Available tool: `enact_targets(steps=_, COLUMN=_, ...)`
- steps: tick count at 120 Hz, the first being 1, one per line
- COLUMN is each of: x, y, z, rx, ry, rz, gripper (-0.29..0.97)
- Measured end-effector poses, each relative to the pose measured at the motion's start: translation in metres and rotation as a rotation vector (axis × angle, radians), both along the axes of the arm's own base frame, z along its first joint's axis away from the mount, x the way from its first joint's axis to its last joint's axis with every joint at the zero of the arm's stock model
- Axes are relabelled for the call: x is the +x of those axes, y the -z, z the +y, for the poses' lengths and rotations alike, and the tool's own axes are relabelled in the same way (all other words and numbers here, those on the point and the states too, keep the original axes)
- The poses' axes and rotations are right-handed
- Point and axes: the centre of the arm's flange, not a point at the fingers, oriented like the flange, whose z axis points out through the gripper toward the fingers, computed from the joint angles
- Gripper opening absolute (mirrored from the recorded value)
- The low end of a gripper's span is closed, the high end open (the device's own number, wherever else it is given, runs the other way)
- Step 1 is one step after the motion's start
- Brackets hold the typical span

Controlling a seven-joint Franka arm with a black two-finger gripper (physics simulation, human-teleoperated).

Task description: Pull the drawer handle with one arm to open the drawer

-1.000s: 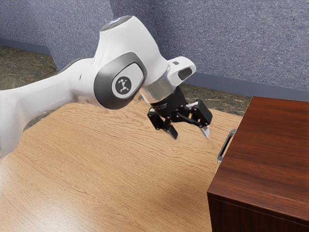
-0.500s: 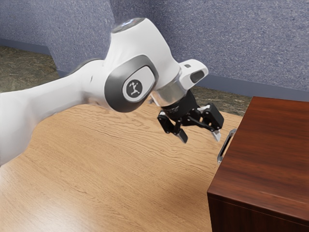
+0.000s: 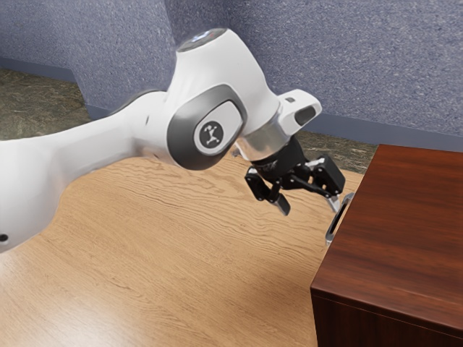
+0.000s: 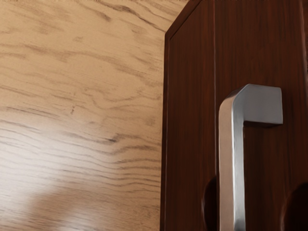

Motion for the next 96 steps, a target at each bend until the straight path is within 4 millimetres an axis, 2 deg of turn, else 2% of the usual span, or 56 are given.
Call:
enact_targets(steps=14, x=0.001, y=0.001, z=0.000, rx=-0.002, ry=0.002, rz=-0.020, gripper=0.67)
enact_targets(steps=51, x=0.001, y=0.002, z=-0.004, rx=-0.005, ry=0.009, rz=-0.046, gripper=0.47)
enact_targets(steps=74, x=0.000, y=0.005, z=-0.012, rx=-0.015, ry=0.015, rz=-0.066, gripper=0.43)
enact_targets(steps=96, x=0.001, y=0.010, z=-0.012, rx=-0.024, ry=0.007, rz=-0.069, gripper=0.42)
